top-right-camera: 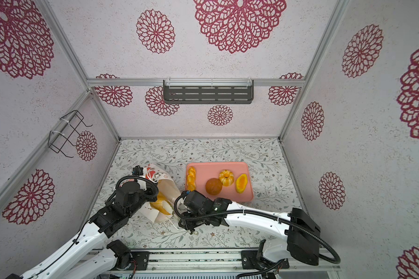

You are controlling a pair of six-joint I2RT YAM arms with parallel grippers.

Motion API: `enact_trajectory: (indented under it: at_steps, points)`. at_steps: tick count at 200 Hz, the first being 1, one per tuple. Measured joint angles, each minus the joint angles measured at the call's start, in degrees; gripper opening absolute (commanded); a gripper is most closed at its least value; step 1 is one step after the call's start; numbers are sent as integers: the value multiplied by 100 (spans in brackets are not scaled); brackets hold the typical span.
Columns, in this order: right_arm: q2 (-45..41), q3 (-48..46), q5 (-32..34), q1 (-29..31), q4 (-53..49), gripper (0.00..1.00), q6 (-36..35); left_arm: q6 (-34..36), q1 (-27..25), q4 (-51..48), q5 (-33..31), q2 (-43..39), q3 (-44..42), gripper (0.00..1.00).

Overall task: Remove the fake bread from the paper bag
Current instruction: 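Pull the baguette out of the bag with the right gripper, then carry the baguette over the pink tray and lower it beside the other breads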

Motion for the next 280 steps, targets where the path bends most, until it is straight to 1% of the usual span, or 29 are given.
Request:
enact_trajectory:
  at_steps: [43, 105, 149, 169, 186, 215, 236, 260, 280]
  points:
    - [-708, -181, 273, 0, -374, 0, 157, -269, -7, -39, -579, 269, 83, 0]
    - [-1589, -673, 525, 0, -658, 0, 490, -817, -4, -352, -1429, 317, 127, 0]
    - [-2782, -1161, 684, 4, -855, 0, 916, -1182, 133, -560, -1801, 313, 162, 0]
    - [-3412, -1421, 933, 4, -837, 0, 1259, -1294, 166, -634, -1875, 308, 164, 0]
    - [-3766, -1576, 1213, 4, -815, 0, 1530, -1362, 168, -693, -1897, 295, 164, 0]
    - [-3840, -1602, 1845, -17, -767, 0, 1906, -1445, 170, -804, -1910, 175, 164, 0]
    - [-3624, -1606, 2216, -212, -643, 0, 2166, -1486, 173, -863, -1910, 22, 162, 0]
    - [-3421, -1753, 2461, -557, -251, 0, 2485, -1510, 179, -942, -1910, -188, 155, 0]
    - [-3270, -1932, 2511, -750, 94, 0, 2739, -1510, 179, -1023, -1908, -352, 155, 0]
